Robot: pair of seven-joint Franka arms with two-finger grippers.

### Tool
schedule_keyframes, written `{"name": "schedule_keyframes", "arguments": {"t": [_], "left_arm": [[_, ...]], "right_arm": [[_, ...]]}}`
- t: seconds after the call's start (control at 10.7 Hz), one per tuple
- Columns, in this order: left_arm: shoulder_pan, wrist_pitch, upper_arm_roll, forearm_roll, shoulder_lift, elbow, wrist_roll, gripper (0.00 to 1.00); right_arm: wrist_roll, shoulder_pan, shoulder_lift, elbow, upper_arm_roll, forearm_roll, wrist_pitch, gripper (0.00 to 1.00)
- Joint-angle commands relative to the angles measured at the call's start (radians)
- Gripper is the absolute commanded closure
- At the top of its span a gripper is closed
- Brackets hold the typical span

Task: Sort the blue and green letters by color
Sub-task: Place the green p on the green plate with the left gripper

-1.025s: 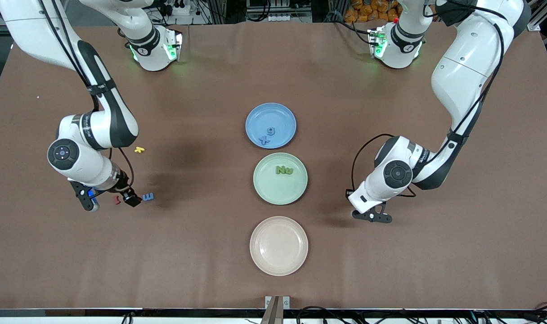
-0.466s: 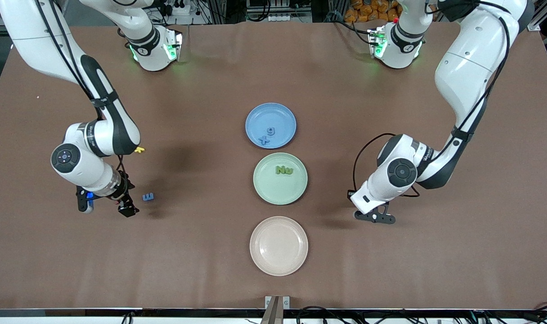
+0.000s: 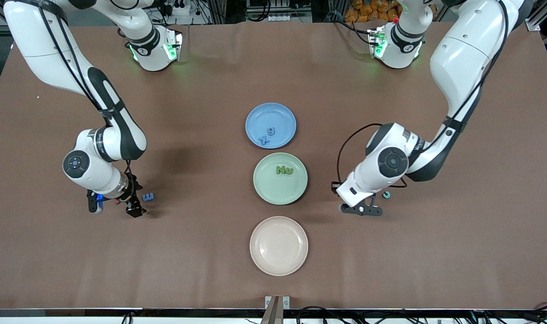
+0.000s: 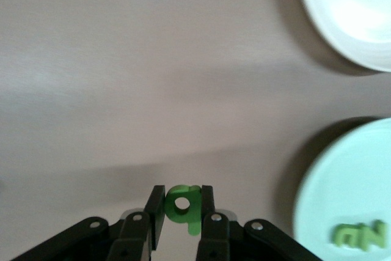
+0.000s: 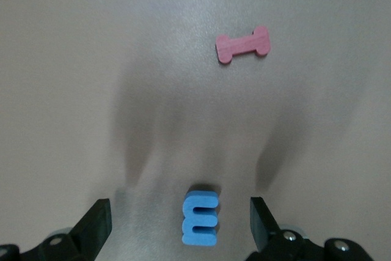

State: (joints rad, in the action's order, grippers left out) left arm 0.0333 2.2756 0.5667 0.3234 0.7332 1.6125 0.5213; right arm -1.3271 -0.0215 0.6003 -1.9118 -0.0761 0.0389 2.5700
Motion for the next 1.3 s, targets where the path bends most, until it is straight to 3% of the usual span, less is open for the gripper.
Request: {"name": "schedule_keyframes", "arguments": {"t": [0.0, 0.09, 0.28, 0.47, 0.65, 0.75, 1.02, 1.21], "left_arm": [[-0.104, -0.019, 0.002, -0.039, 0.003, -0.048, 0.150, 1.00], [-0.146, -0.019, -0.002, -0.040, 0.011, -0.051, 0.207, 1.00], [-0.211, -0.018, -0.008, -0.040, 0.031, -0.071, 0.328, 1.00], [-0.257, -0.007, -0.013, -0.038, 0.057, -0.081, 0.405, 1.00], [-0.337, 0.010, -0.074, -0.040, 0.075, -0.111, 0.477, 0.96], [-0.370, 0.010, -0.111, -0.041, 0.077, -0.120, 0.479, 0.68], [-0.382, 0.010, -0.125, -0.035, 0.068, -0.121, 0.480, 0.00], [-0.353, 0.002, -0.126, -0.021, 0.023, -0.115, 0.477, 0.00]], "right_arm": [[-0.021, 0.003, 0.023, -0.030, -0.008, -0.019, 0.066, 0.00], [-0.020, 0.002, 0.023, -0.044, -0.008, -0.019, 0.091, 0.36], [-0.004, 0.003, 0.023, -0.044, -0.010, -0.017, 0.093, 0.80], [0.002, 0.006, 0.023, -0.046, -0.010, -0.016, 0.084, 0.98], [0.005, 0.006, 0.024, -0.046, -0.010, -0.016, 0.082, 1.00], [0.026, 0.006, 0.023, -0.044, -0.010, -0.016, 0.082, 1.00], [0.094, 0.006, 0.010, -0.033, -0.014, -0.016, 0.067, 1.00], [0.176, 0.018, -0.020, -0.004, -0.016, -0.016, -0.017, 1.00]]}}
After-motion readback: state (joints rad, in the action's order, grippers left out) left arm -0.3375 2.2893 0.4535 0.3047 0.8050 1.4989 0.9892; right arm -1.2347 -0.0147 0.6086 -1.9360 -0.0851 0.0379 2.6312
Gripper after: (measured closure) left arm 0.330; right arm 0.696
